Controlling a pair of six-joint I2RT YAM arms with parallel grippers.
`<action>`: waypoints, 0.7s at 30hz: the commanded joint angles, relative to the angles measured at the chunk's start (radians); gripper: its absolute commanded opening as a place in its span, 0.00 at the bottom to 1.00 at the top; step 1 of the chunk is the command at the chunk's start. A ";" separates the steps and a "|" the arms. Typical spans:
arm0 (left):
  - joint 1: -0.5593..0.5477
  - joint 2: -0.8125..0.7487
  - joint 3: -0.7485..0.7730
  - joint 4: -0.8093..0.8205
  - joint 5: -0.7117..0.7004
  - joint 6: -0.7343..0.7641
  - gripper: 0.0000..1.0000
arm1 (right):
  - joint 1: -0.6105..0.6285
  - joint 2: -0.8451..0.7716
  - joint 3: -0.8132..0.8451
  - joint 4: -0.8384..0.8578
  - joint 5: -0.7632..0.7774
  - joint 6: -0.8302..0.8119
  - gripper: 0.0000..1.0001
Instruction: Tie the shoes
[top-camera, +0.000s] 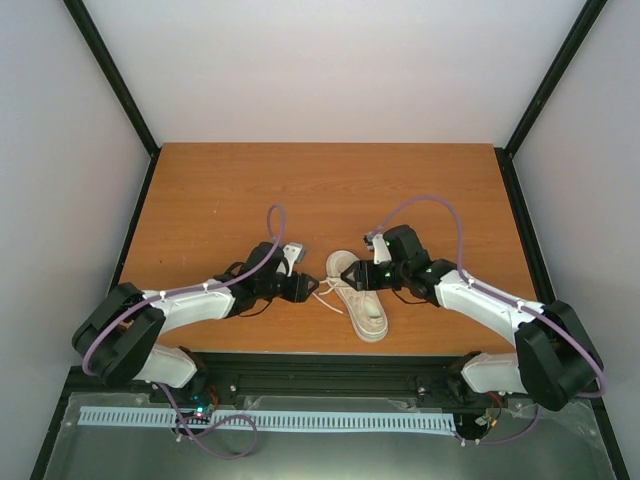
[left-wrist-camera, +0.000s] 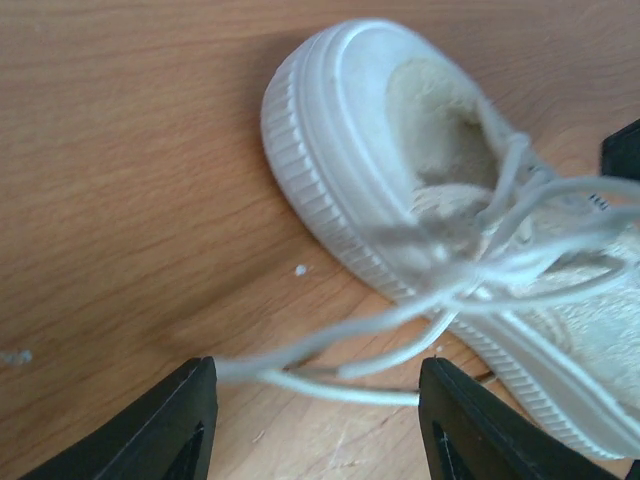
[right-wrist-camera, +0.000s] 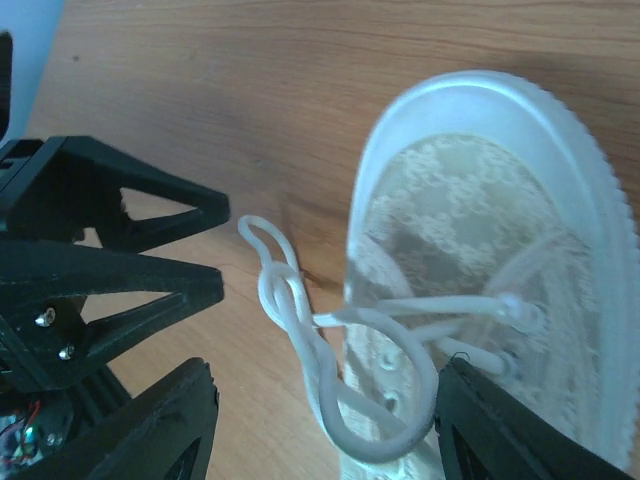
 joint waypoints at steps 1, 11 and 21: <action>0.001 -0.014 0.067 0.057 0.044 0.035 0.58 | 0.001 0.035 0.037 0.039 -0.099 -0.054 0.60; -0.003 0.035 0.133 0.101 0.212 0.162 0.57 | 0.001 -0.044 0.009 0.085 -0.042 0.033 0.53; -0.155 0.191 0.348 -0.033 0.169 0.224 0.56 | -0.053 -0.195 -0.059 -0.025 0.305 0.186 0.59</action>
